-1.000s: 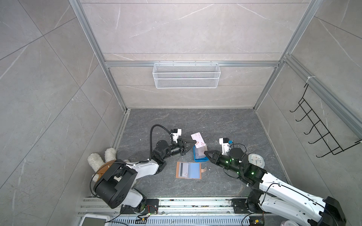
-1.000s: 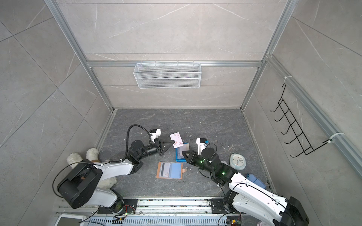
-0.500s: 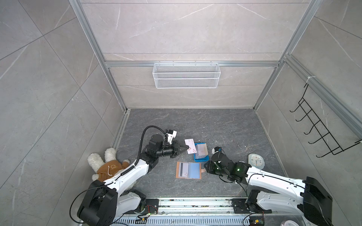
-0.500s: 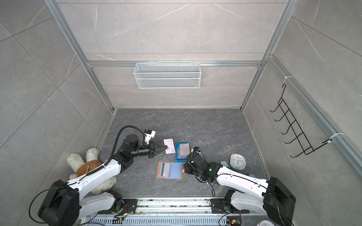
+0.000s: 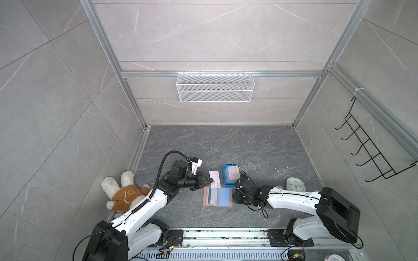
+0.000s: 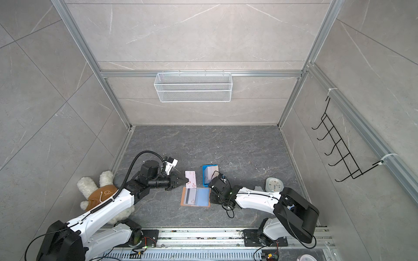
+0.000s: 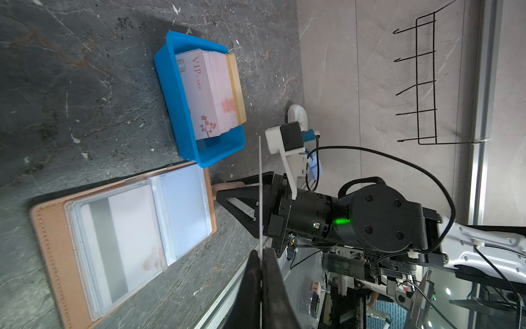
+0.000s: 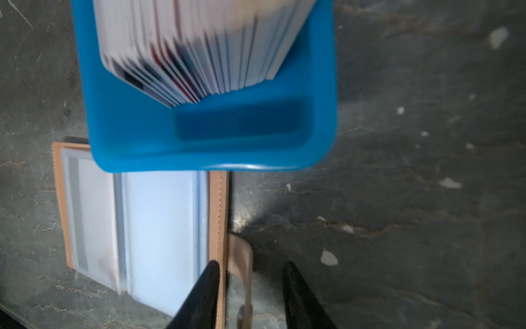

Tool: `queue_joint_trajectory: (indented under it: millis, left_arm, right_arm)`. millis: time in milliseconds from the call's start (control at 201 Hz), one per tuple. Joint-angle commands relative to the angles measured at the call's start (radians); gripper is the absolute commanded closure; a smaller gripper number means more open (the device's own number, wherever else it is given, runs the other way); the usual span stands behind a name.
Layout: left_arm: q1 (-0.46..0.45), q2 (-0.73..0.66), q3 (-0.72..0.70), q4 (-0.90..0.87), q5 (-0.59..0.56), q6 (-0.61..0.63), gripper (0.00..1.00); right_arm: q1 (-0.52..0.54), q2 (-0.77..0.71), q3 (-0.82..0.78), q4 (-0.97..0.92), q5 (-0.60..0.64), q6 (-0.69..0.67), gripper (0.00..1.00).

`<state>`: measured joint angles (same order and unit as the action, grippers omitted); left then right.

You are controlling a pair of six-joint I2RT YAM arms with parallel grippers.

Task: Insert credit cards into a card holder
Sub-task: Move the card holder to the bottom-center of the table.

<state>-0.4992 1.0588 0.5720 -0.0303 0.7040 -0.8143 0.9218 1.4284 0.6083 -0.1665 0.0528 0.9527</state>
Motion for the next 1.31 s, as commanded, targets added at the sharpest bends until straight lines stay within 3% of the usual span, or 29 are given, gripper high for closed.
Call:
queue_joint_trajectory:
  millis: [0, 169, 304, 572, 846, 956, 1130, 1304]
  left_arm:
    - [0.004, -0.020, -0.019, 0.019, -0.019, 0.017, 1.00]
    - [0.004, -0.017, -0.024, 0.026, -0.017, 0.006, 1.00]
    - [0.002, -0.028, -0.036, 0.018, -0.014, 0.001, 1.00]
    - [-0.071, -0.036, -0.088, 0.060, -0.040, -0.041, 1.00]
    - [-0.235, 0.042, -0.093, 0.130, -0.188, -0.093, 1.00]
    - [-0.275, 0.088, -0.093, 0.194, -0.221, -0.121, 1.00]
    - [-0.285, 0.152, -0.101, 0.273, -0.246, -0.171, 1.00]
    - [-0.291, 0.192, -0.110, 0.336, -0.259, -0.193, 1.00]
  right_arm:
    - [0.003, 0.026, 0.023, 0.045, 0.012, -0.021, 0.65]
    - [0.003, 0.031, 0.038, -0.004, 0.064, -0.030, 0.84]
    - [0.003, 0.003, 0.018, -0.044, 0.063, -0.066, 0.93]
    - [-0.068, -0.068, -0.014, -0.145, 0.037, -0.184, 0.98]
    - [-0.190, -0.075, -0.005, -0.187, -0.002, -0.270, 0.96]
    - [-0.194, -0.101, -0.008, -0.191, 0.001, -0.261, 0.83]
    - [-0.194, -0.205, -0.021, -0.204, -0.018, -0.243, 0.70]
    - [-0.189, -0.316, -0.047, -0.217, -0.062, -0.214, 0.71]
